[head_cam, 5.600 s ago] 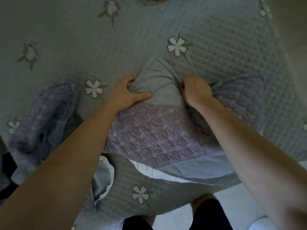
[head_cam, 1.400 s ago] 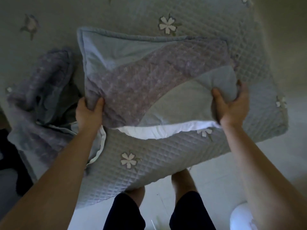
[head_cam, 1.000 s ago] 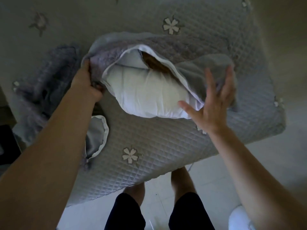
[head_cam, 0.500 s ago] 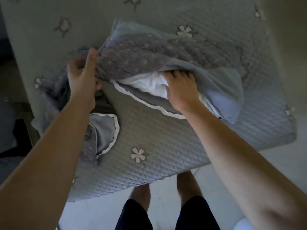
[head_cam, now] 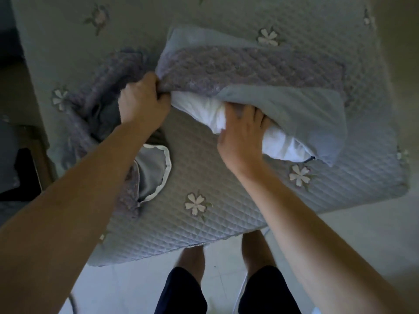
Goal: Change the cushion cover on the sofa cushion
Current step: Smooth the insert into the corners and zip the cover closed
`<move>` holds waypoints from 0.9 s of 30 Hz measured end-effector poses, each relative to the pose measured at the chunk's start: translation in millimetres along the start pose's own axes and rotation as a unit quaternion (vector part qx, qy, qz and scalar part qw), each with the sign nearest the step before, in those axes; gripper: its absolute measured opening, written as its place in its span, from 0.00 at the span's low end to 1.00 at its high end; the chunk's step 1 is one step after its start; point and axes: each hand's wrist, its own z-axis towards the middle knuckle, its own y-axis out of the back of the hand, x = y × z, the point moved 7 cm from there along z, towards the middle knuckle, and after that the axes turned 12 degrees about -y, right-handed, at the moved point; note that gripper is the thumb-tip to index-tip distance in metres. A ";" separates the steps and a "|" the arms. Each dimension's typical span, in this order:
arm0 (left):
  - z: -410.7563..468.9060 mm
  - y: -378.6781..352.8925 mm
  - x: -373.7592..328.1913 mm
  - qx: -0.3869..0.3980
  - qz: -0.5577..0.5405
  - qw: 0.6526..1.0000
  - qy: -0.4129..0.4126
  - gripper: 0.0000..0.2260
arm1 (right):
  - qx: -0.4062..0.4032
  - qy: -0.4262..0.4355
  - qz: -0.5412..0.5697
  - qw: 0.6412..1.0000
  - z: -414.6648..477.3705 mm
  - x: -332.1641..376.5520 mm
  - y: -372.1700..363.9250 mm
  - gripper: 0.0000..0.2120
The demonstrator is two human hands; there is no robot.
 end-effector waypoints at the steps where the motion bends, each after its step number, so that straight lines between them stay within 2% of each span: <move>1: -4.7 -1.8 -1.4 0.019 -0.005 1.000 -0.004 0.10 | -0.002 0.031 0.042 0.999 -12.6 13.7 -0.1 0.26; 3: -16.6 -9.7 -5.4 0.066 -0.011 0.998 -0.006 0.10 | -0.015 0.101 0.151 0.983 -35.1 42.1 -0.1 0.17; 5: -28.8 -23.1 -8.4 0.131 -0.016 0.991 -0.013 0.08 | 0.027 0.089 0.232 0.968 -45.4 59.2 -14.9 0.11; 7: -43.7 -28.7 -12.5 0.174 -0.009 0.984 -0.037 0.10 | 0.074 0.003 0.278 0.958 -41.1 59.7 -31.0 0.09; 9: -55.5 -27.1 -11.1 0.179 -0.011 0.982 -0.053 0.13 | 0.122 -0.119 0.282 0.944 -35.9 50.7 -46.4 0.13; 11: -58.8 -23.5 -10.3 0.174 -0.023 0.982 -0.068 0.15 | 0.150 -0.233 0.333 0.902 -31.1 46.6 -55.5 0.14; 13: -57.9 -23.4 -10.9 0.175 -0.060 0.980 -0.079 0.17 | 0.184 -0.278 0.388 0.859 -27.3 53.0 -60.4 0.08; 14: -56.8 -22.9 -12.6 0.177 -0.096 0.976 -0.081 0.17 | 0.163 -0.302 0.429 0.836 -21.0 50.9 -64.9 0.04; 15: -56.6 -23.2 -11.7 0.183 -0.151 0.969 -0.072 0.16 | 0.199 -0.370 0.464 0.780 -20.9 48.5 -72.0 0.09; 16: -57.0 -25.8 -6.3 0.198 -0.228 0.953 -0.040 0.17 | 0.190 -0.416 0.493 0.740 -23.0 46.4 -69.6 0.12; 17: -58.4 -29.2 2.5 0.212 -0.327 0.921 0.018 0.20 | 0.222 -0.442 0.512 0.702 -24.1 45.1 -75.6 0.11; 18: -60.3 -32.7 11.6 0.219 -0.433 0.869 0.097 0.23 | 0.217 -0.450 0.524 0.690 -23.7 44.3 -75.1 0.06; 20: -62.3 -43.1 32.8 0.203 -0.569 0.756 0.253 0.20 | 0.141 -0.409 0.531 0.729 -19.3 44.8 -64.9 0.06; 21: -60.2 -47.9 41.4 0.195 -0.595 0.717 0.308 0.15 | 0.134 -0.392 0.530 0.740 -18.4 46.2 -62.7 0.03; 22: -56.3 -52.8 46.4 0.199 -0.601 0.696 0.338 0.18 | 0.146 -0.386 0.544 0.730 -19.0 49.5 -63.7 0.03; 23: -48.4 -56.6 47.5 0.208 -0.593 0.700 0.339 0.24 | 0.171 -0.372 0.555 0.724 -19.3 53.2 -65.4 0.05; 24: -37.8 -57.7 45.6 0.211 -0.567 0.729 0.319 0.29 | 0.193 -0.352 0.558 0.726 -19.9 54.9 -65.0 0.05; 25: -26.2 -57.7 43.0 0.205 -0.535 0.767 0.289 0.30 | 0.234 -0.322 0.542 0.740 -21.9 58.1 -61.6 0.02; 27: -4.0 -56.6 40.7 0.175 -0.479 0.830 0.225 0.28 | 0.345 -0.242 0.500 0.757 -34.5 70.8 -59.2 0.11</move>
